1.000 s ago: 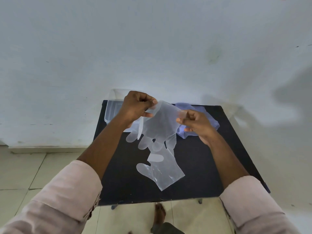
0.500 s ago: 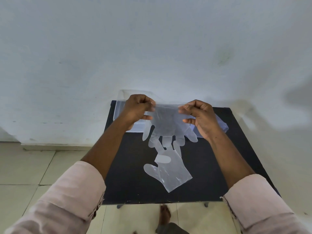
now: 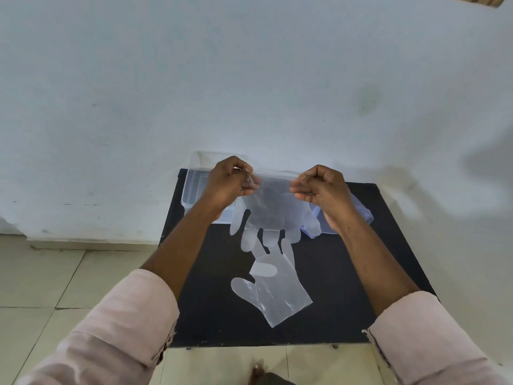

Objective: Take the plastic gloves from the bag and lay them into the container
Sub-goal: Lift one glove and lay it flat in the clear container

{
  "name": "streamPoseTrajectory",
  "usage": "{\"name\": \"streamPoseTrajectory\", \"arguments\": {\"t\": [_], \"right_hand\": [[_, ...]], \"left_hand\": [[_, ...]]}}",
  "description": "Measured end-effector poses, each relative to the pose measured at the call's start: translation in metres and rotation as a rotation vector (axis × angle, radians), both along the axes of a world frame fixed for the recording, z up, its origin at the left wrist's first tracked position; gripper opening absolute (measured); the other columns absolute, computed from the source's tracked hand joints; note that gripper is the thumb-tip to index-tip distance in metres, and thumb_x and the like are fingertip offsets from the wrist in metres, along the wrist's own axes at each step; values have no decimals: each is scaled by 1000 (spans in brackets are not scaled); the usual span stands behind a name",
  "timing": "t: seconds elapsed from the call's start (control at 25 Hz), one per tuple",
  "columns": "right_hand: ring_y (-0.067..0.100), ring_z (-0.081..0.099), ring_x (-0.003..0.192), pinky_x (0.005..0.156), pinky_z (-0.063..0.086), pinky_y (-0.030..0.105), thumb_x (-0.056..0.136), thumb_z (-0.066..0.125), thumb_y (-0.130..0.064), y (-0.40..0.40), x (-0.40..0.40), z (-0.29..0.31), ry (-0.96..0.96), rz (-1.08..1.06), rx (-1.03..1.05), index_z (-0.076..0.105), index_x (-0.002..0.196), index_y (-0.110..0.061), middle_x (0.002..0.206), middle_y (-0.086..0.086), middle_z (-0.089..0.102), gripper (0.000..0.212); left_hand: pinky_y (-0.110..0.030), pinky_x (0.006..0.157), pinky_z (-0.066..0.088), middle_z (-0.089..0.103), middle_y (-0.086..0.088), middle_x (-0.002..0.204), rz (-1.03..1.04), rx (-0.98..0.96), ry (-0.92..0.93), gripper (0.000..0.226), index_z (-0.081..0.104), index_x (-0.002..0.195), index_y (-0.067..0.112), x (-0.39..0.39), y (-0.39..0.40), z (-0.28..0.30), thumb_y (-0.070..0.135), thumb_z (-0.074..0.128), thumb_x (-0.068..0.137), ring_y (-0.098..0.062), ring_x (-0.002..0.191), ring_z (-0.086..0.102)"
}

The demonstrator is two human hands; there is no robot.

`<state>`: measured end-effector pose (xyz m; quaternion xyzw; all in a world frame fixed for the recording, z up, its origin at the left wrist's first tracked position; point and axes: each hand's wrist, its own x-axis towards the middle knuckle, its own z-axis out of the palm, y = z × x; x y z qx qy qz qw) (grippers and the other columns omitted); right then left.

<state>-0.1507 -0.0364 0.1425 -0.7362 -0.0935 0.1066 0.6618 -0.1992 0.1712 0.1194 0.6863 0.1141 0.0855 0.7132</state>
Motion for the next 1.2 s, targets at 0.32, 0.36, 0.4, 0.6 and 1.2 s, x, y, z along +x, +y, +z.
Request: {"name": "streamPoseTrajectory", "arguments": {"t": [0.32,0.36,0.4,0.6,1.2], "right_hand": [[20,71,72,62,58,21,95,52,-3,21,49,0,26,54,9,54,76,-11,81,11,70,21],[21,71,72,62,57,22,95,51,-3,27,59,-2,30,69,11,53,76,-11,81,12,70,22],[22,71,73,63,57,23,95,51,-3,32,68,-6,37,82,7,53,75,-12,82,13,70,22],[23,71,72,62,57,25,92,55,-4,56,95,-36,120,85,-17,55,76,-12,84,16,71,18],[28,71,82,77,60,35,83,51,4,221,246,-7,-160,-86,44,57,72,-13,79,11,68,21]], "left_hand": [[-28,70,60,74,-17,90,93,65,34,14,60,88,8,32,14,10,-1,49,90,-27,83,74],[-28,69,59,74,-17,91,109,72,40,15,60,87,9,39,19,10,-1,49,90,-27,83,75],[-28,69,59,74,-17,90,121,77,53,14,60,87,9,45,24,9,-1,50,90,-26,82,75],[-33,73,60,74,-18,89,133,75,144,12,60,87,7,67,45,-14,0,51,90,-26,79,75],[-32,68,58,72,-14,80,238,120,-21,17,59,85,7,233,190,15,-5,47,83,-22,69,72]]}}
